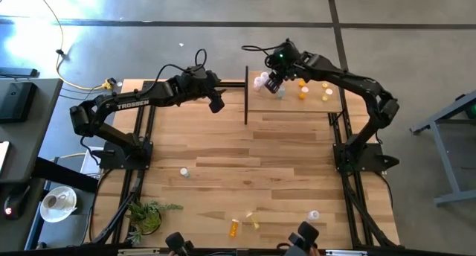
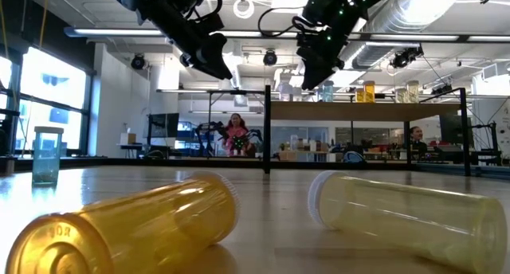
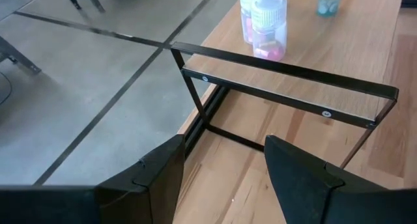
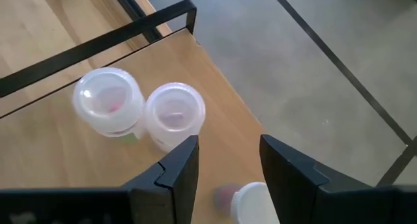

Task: Pick and place medicine bottles onto shelf by color
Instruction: Adjust the top transparent pill bottle on the shelf

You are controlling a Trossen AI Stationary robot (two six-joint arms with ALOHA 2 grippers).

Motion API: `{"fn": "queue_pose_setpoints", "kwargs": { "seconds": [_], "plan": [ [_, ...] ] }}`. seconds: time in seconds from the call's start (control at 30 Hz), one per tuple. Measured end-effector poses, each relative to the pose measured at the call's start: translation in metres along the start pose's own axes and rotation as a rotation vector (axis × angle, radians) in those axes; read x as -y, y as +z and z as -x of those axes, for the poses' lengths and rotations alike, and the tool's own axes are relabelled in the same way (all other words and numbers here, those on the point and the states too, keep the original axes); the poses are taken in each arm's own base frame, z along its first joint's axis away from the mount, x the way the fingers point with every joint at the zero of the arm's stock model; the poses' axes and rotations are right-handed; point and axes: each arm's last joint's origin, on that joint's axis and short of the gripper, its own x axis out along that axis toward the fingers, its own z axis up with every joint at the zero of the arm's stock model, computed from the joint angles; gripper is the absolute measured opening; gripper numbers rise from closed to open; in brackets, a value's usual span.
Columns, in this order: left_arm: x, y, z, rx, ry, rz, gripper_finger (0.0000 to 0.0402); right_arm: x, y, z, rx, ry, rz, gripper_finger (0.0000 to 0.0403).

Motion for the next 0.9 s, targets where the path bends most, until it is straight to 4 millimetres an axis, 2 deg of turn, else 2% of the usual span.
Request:
{"fn": "queue_pose_setpoints", "kwargs": {
  "seconds": [0.9],
  "plan": [
    [0.0005, -0.0028, 0.0, -0.027, -0.005, -0.005, 0.0202, -0.0037, 0.0005, 0.0001, 0.006, 0.006, -0.04, 0.0154]
  ]
}}
